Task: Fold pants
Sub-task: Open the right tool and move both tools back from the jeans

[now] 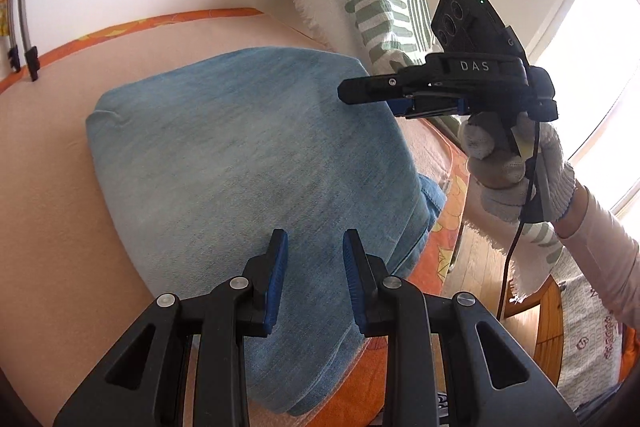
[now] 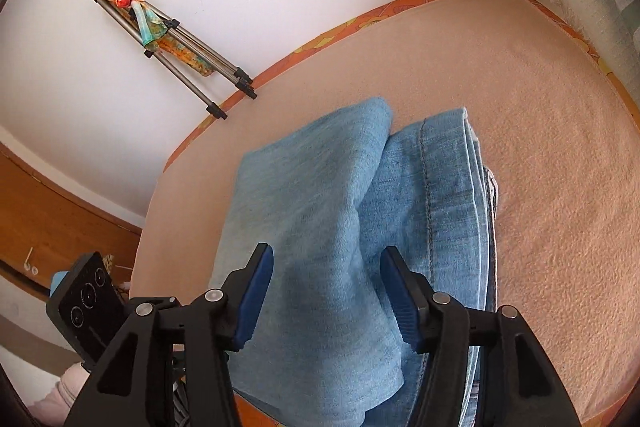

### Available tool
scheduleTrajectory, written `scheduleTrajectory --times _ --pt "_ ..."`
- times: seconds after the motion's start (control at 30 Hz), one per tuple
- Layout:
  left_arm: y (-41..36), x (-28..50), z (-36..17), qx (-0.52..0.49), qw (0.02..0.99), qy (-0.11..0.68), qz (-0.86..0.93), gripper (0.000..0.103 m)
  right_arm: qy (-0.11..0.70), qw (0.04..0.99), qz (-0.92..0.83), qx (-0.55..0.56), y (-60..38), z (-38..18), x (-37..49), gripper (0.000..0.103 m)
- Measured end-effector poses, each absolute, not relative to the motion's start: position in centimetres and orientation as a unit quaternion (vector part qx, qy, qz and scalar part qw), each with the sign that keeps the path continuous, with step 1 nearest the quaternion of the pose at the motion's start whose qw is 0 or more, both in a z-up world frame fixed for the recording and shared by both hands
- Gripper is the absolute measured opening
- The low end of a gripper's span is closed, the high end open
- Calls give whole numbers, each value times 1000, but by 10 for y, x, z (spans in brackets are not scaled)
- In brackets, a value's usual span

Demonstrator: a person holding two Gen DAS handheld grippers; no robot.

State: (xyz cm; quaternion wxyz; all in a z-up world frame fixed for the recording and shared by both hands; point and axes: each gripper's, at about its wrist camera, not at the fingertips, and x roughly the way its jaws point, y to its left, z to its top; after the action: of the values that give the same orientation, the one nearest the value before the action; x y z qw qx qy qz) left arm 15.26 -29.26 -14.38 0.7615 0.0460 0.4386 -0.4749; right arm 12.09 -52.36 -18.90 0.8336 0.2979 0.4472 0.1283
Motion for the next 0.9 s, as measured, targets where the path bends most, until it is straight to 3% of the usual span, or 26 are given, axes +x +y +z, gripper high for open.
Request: scheduleTrajectory --times 0.17,0.23,0.3,0.4,0.5,0.7,0.73,0.8,0.87,0.9 --pt "-278 156 -140 27 772 436 -462 27 445 829 146 305 -518 -211 90 59" --pt "-275 158 -142 20 774 440 -455 27 452 827 151 297 -512 -213 84 43" --pt "-275 159 -143 18 774 442 -452 27 456 826 148 296 -506 -207 80 13" --pt "-280 154 -138 16 772 435 -464 27 442 832 148 300 -504 -180 66 6" --pt "-297 145 -139 42 763 431 -480 27 452 828 136 303 -508 -170 49 5" --pt "-323 141 -164 84 745 451 -484 27 515 802 87 291 -509 -217 51 6" --pt "-323 142 -165 84 745 452 -484 27 516 806 86 278 -508 -215 54 9" --pt "-321 144 -166 81 743 454 -485 27 511 819 82 248 -509 -202 59 28" --pt "-321 143 -166 85 742 453 -486 27 487 841 70 224 -514 -183 67 39" --pt "-322 141 -167 91 743 451 -487 27 472 851 68 219 -518 -173 72 39"
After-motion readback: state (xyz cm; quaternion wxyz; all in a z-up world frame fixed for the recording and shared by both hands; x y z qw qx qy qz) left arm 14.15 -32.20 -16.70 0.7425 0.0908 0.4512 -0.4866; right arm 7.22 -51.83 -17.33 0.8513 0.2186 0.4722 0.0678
